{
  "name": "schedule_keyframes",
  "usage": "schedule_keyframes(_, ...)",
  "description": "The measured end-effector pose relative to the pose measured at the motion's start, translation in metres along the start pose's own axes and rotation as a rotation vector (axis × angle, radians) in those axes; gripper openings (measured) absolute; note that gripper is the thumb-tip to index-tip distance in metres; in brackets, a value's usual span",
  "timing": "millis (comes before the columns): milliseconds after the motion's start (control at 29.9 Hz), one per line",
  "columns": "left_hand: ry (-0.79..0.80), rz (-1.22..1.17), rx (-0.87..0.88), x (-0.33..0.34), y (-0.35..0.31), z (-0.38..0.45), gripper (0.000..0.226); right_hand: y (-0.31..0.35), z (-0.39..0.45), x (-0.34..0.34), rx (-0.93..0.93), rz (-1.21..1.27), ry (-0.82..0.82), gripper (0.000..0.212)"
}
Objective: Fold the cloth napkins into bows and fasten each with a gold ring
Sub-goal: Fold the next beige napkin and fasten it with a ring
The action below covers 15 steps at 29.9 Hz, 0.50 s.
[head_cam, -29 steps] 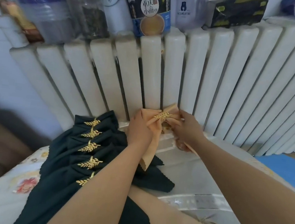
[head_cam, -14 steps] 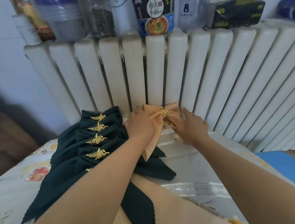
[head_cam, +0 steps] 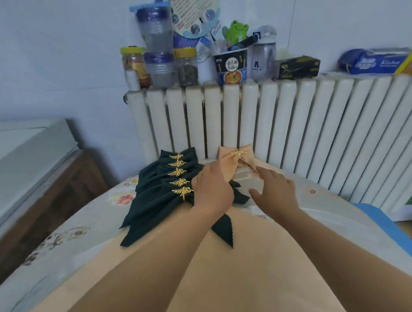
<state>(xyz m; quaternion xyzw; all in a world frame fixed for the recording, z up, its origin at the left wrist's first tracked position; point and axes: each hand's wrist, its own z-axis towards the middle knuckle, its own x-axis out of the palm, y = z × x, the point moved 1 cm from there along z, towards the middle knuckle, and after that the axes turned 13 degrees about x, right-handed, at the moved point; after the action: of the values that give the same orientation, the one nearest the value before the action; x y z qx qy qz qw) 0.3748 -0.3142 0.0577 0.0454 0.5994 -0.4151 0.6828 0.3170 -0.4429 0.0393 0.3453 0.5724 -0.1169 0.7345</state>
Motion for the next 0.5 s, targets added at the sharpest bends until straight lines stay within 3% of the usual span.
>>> schedule_keyframes(234, 0.025, 0.052, -0.003, -0.066, -0.035, -0.158, 0.052, -0.019, -0.156, -0.055, -0.092, 0.07, -0.025, 0.055)
schedule_keyframes(301, 0.078, 0.031, -0.034, -0.085, -0.048, -0.235, 0.053, -0.028, -0.231, -0.071, -0.14, 0.087, 0.036, 0.052)
schedule_keyframes(501, 0.162, 0.024, -0.022, -0.078, -0.052, -0.362, 0.049, -0.058, -0.352, -0.06, -0.221, 0.117, 0.124, 0.049)
